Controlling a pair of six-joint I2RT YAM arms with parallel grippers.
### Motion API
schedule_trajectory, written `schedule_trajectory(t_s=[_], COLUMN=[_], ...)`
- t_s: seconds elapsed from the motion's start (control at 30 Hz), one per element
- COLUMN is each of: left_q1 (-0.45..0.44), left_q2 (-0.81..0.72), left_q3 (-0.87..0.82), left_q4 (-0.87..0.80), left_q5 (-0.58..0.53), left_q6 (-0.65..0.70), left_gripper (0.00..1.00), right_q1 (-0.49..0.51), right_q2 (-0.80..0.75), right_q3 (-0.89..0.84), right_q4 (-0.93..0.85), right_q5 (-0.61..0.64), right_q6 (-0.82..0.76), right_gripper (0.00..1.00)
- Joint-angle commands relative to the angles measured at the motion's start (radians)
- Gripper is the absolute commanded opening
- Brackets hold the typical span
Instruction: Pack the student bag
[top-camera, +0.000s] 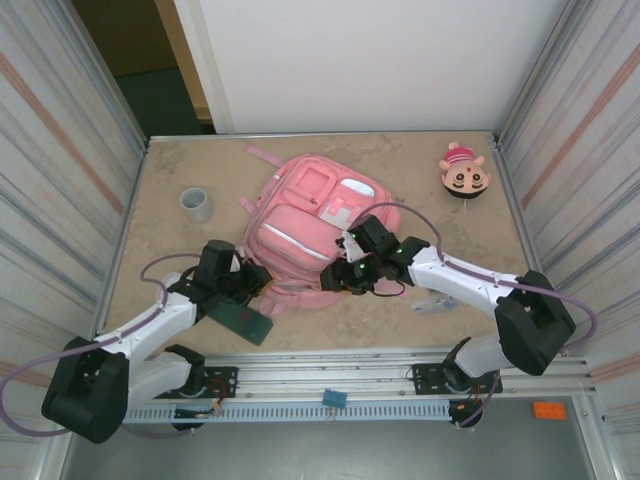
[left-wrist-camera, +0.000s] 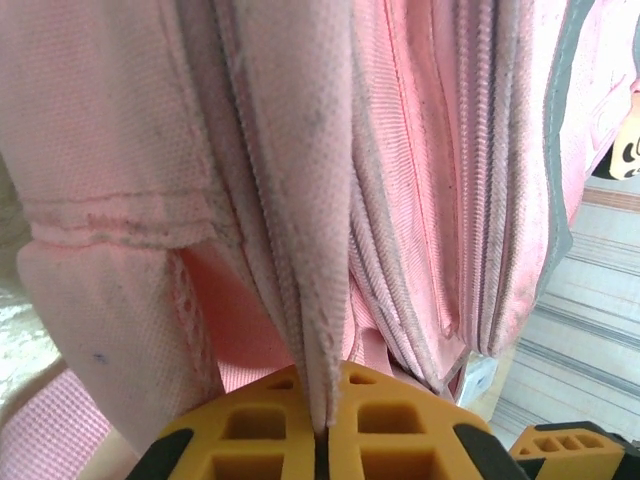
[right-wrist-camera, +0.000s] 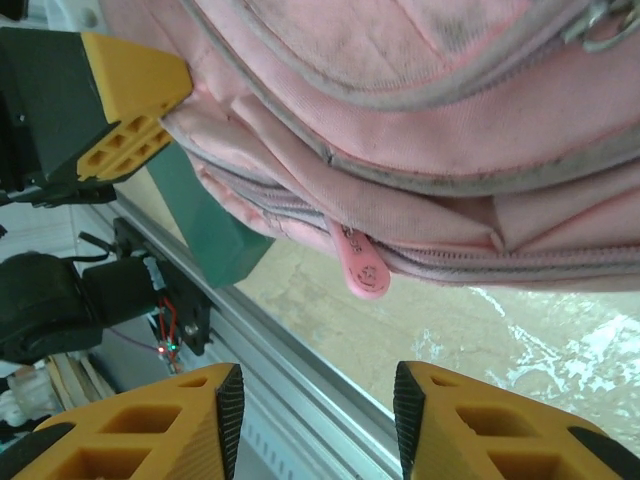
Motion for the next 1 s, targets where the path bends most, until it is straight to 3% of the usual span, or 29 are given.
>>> schedule_trajectory(t_s=[0.0, 0.3, 0.5, 0.67, 0.8, 0.97], left_q1=[-0.008, -0.008, -0.008, -0.008, -0.008, -0.008], left_q2=[0.009, -0.004, -0.004, -0.001, 0.01, 0.006], left_q3=[-0.031, -0.043, -0.045, -0.047, -0.05, -0.059], left_q4=[0.104, 0.107, 0.113, 0.126, 0.134, 0.146], left_q5=[0.011, 0.005, 0.007, 0.005, 0.008, 0.001], left_q6=[0.038, 0.044, 0.042, 0.038, 0.033, 0.023], left_gripper=[0.04, 0.05, 0.04, 0.05, 0.04, 0.04], right_q1=[0.027, 0.051, 0.054, 0.08, 0.08, 0.094], right_q2=[0.057, 0.201, 0.238, 0.242, 0.232, 0.152], right_q3=[0.044, 0.147, 0.162, 0.172, 0.119, 0.059], right_q4=[0.004, -0.036, -0.031, -0.104, 0.033, 0.263], right_q5=[0.008, 0.081, 0.092, 0.156, 0.101, 0.129], right_q6=[0.054, 0.027, 0.057, 0.08, 0.208, 0.331], right_gripper=[0.46, 0.47, 0.43, 0.46, 0.45, 0.38])
